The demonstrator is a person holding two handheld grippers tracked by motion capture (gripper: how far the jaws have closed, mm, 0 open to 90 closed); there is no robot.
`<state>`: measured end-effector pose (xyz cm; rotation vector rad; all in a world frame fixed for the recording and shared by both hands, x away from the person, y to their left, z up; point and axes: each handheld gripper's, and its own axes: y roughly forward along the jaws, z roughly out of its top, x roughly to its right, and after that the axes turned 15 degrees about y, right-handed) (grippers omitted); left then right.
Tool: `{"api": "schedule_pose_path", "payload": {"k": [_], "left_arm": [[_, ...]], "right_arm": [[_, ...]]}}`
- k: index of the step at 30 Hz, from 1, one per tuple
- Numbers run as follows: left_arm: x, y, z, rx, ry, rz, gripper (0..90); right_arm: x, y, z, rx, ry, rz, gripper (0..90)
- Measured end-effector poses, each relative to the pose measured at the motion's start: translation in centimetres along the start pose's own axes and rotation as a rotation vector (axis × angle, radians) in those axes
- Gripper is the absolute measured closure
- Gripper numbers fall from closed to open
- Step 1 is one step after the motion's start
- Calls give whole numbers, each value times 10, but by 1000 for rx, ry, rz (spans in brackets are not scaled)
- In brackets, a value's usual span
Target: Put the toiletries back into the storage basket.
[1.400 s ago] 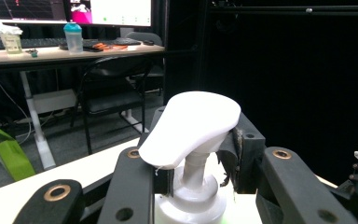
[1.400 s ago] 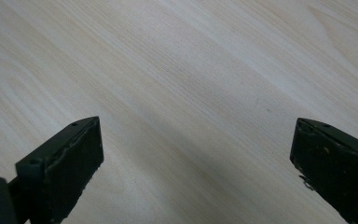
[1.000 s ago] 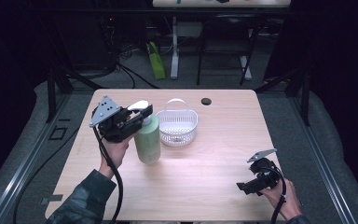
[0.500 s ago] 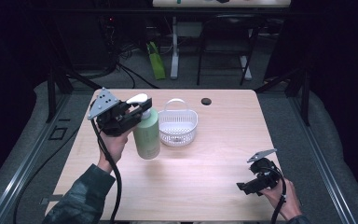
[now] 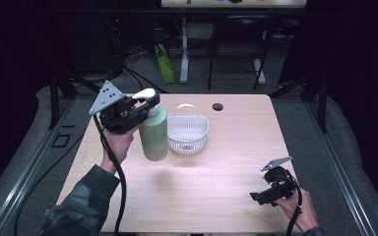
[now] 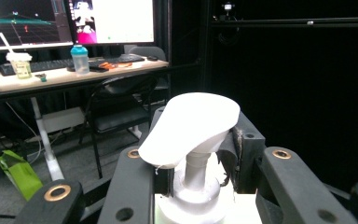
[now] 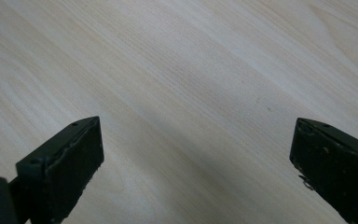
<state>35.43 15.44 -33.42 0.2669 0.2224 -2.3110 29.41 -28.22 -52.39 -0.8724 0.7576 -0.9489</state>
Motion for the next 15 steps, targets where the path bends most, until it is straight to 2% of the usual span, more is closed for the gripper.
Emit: {"api": "schedule_pose_path", "payload": {"k": [15], "left_arm": [[-10,9,23,27,28,14,671]], "right_arm": [[1,0,0,-1,2,3,22]]}}
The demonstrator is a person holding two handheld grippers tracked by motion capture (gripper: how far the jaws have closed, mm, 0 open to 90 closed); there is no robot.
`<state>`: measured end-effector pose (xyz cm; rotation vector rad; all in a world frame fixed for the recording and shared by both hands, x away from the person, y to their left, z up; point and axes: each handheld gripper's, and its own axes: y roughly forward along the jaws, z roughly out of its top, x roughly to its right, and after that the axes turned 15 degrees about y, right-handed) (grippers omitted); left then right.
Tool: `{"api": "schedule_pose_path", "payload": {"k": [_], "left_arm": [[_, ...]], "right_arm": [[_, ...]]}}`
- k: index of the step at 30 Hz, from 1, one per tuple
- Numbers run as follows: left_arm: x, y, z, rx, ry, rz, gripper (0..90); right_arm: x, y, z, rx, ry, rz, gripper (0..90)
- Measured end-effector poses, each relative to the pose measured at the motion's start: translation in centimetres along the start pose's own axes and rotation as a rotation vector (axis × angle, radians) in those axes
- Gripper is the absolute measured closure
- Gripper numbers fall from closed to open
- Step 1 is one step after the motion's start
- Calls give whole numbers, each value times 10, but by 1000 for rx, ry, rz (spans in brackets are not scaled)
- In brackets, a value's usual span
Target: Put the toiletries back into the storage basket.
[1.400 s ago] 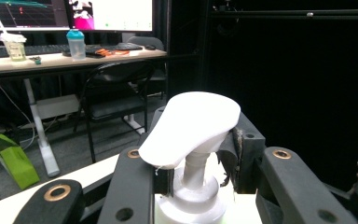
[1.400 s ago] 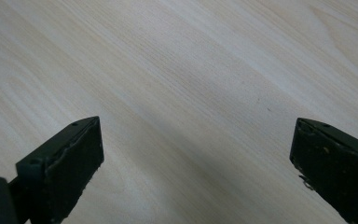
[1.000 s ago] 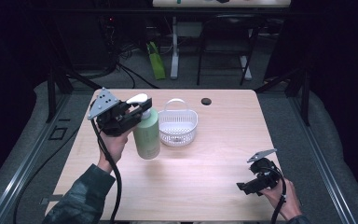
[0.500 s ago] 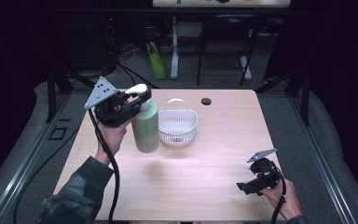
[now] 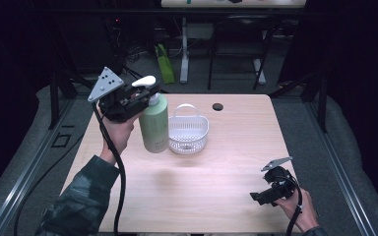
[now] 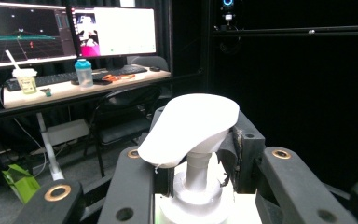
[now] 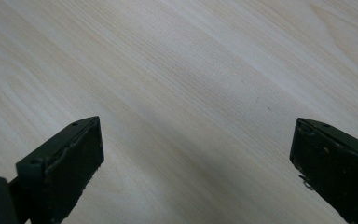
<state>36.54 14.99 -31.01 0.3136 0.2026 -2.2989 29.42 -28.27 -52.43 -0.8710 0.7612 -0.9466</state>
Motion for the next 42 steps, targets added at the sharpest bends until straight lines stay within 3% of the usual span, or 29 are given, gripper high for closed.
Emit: {"api": "schedule_pose_path", "payload": {"k": [18,42], "left_arm": [[-11,25,24,29,17,6,671],[-8,67,31,33,14,-26,671]], "right_arm": [[0,0,0,0,-2,5,22],[0,0,0,0,-2,6,23]]}}
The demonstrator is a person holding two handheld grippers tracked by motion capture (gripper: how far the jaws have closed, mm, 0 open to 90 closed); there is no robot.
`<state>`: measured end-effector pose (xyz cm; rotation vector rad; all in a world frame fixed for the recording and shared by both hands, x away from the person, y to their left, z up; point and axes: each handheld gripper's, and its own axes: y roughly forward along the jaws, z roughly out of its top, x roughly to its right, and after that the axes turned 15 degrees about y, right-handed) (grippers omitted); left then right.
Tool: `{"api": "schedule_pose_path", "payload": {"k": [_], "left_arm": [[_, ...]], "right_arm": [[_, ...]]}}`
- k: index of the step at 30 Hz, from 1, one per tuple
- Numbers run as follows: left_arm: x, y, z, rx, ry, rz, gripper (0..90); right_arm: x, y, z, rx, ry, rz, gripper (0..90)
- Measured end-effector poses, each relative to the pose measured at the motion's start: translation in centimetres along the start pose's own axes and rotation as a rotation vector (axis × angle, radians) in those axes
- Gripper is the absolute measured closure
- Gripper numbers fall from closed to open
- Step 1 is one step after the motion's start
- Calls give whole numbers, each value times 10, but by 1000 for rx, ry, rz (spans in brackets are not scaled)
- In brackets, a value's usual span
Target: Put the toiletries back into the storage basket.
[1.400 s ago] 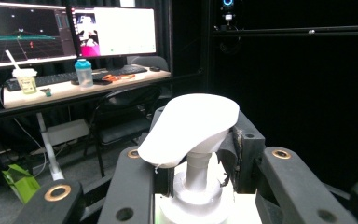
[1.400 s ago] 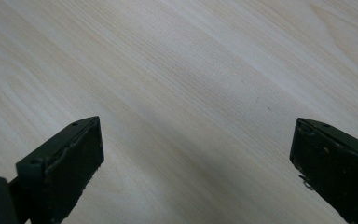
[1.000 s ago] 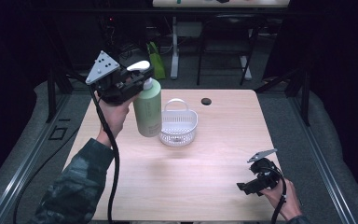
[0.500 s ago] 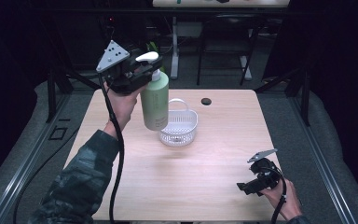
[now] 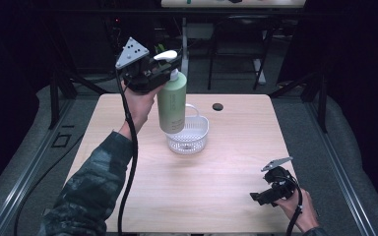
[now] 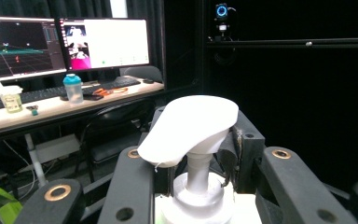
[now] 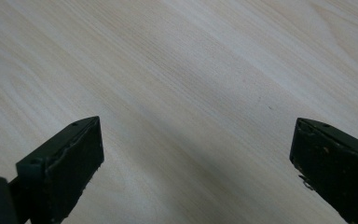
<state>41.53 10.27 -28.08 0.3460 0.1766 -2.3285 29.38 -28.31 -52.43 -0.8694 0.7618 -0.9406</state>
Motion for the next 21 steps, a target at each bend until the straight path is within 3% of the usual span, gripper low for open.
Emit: {"api": "schedule_pose_path", "payload": {"k": [21], "left_arm": [[2,33,-9,-19,-7,-6,672]], "right_arm": [[0,0,0,0,-1,-1,24]]}}
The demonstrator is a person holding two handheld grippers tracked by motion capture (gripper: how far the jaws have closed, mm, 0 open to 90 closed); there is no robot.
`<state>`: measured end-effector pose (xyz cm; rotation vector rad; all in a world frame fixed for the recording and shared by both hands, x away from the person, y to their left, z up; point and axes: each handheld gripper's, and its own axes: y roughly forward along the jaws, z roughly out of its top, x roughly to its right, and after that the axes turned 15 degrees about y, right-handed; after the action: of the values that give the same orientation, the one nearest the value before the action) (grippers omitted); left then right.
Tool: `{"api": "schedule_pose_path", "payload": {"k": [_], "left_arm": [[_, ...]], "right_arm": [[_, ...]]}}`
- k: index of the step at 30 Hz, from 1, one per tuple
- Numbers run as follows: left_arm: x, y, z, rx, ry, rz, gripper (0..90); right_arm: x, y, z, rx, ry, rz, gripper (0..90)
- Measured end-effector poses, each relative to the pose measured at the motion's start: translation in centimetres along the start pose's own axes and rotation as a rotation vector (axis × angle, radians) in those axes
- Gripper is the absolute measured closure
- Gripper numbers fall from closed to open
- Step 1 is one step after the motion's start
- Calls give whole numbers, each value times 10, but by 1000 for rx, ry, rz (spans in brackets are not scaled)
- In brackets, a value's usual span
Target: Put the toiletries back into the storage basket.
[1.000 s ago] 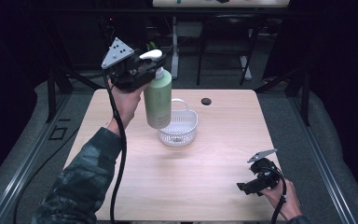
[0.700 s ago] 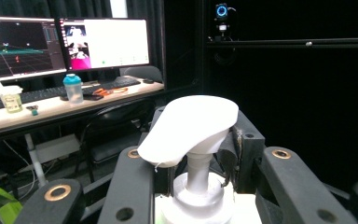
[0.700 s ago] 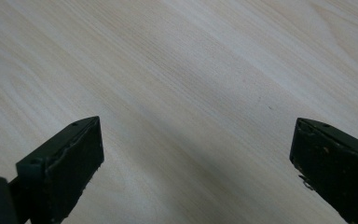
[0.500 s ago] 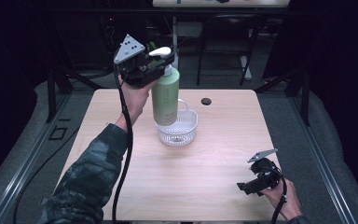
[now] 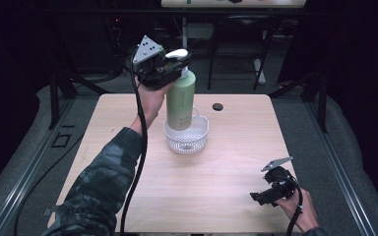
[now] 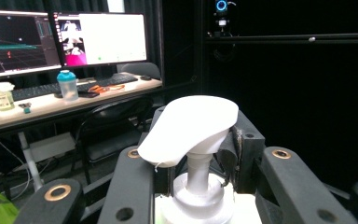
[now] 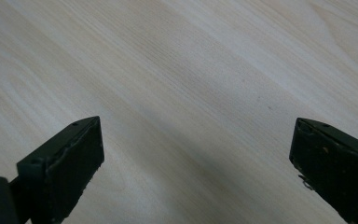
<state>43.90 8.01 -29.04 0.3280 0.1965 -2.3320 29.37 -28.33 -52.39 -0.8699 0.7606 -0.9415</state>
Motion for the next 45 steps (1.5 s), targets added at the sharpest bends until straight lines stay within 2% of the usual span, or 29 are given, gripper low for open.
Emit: {"api": "schedule_pose_path", "payload": {"k": [12,20,36,45], "left_arm": [[2,16,-11,-9,-8,0,671],[5,23,-21,-26,1,-8,671],[12,33,-45,-41,-38,-11,671],[16,36,-58,-57,-47,-15,671]], "right_arm": [[0,0,0,0,-1,0,26],[1,0,0,0,-9,-5,26],[0,0,0,-1,-3,3,27],[0,0,0,0,-6,3,28]]}}
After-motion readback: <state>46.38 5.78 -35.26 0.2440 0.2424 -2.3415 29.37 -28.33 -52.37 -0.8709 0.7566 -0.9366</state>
